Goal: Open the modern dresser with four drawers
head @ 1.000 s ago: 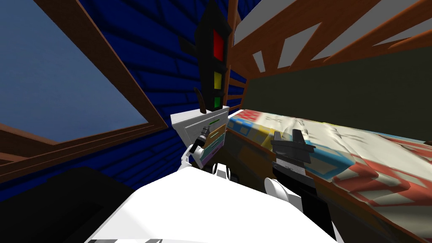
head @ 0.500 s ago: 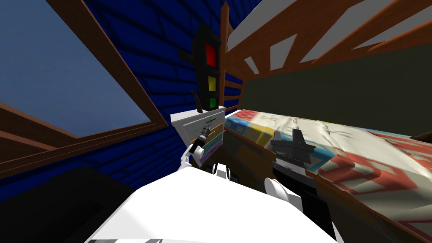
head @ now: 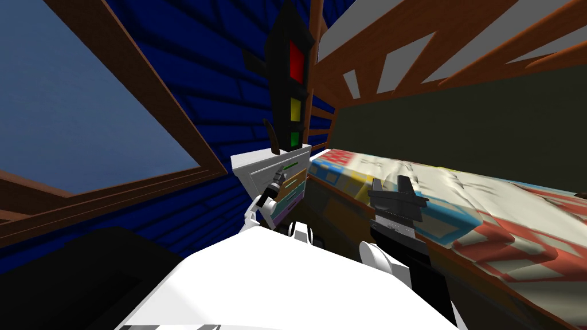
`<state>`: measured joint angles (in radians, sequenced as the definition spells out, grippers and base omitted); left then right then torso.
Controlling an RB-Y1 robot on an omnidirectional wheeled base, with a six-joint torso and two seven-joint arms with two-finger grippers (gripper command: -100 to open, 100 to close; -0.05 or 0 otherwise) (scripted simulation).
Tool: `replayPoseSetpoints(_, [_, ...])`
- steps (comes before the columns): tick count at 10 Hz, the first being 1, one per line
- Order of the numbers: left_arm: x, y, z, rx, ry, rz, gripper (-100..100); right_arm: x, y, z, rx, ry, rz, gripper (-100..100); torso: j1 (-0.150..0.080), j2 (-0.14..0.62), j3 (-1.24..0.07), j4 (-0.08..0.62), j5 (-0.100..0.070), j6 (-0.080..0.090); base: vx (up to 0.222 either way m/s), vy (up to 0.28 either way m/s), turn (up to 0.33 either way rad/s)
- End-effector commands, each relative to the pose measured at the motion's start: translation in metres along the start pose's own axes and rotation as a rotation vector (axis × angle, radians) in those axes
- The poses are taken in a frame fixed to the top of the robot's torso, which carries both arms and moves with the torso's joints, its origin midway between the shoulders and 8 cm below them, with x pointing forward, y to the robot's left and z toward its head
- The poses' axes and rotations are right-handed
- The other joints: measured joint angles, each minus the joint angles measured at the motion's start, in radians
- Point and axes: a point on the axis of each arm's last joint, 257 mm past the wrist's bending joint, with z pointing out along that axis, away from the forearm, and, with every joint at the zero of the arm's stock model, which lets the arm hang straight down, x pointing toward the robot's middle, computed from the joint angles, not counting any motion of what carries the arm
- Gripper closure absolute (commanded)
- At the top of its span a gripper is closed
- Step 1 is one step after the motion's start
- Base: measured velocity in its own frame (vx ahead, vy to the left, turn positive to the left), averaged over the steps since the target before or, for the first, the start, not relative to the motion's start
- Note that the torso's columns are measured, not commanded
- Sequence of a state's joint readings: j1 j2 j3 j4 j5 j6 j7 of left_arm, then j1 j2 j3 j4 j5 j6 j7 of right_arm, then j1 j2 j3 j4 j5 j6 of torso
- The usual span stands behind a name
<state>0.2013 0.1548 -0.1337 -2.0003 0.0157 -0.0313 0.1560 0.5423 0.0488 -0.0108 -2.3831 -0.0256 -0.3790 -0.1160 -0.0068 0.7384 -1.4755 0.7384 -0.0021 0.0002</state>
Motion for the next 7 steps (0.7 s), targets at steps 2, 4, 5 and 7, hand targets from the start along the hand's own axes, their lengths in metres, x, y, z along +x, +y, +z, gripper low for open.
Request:
replayPoseSetpoints(2, [0.000, 0.004, 0.000, -0.003, 0.000, 0.001, 100, 0.000, 0.000, 0.000, 0.000, 0.000, 0.000, 0, 0.005, 0.001, 0.000, 0.000, 0.002, 0.000, -0.005, -0.008, 0.002])
replayPoseSetpoints(4, [0.003, -0.006, 0.001, 0.007, 0.003, -0.003, 100, 0.000, 0.000, 0.000, 0.000, 0.000, 0.000, 0, 0.009, 0.002, 0.002, -0.003, 0.004, -0.001, -0.037, -0.050, -0.009])
replayPoseSetpoints(5, [0.004, -0.006, 0.001, 0.005, 0.003, -0.003, 100, 0.000, 0.000, 0.000, 0.000, 0.000, 0.000, 0, 0.005, 0.001, 0.001, -0.001, 0.003, -0.002, -0.069, -0.167, 0.029])
replayPoseSetpoints(7, [0.006, -0.008, 0.000, 0.000, 0.003, -0.005, 100, 0.000, 0.000, 0.000, 0.000, 0.000, 0.001, 0, 0.003, 0.003, 0.001, 0.000, 0.001, 0.001, -0.104, -0.154, 0.017])
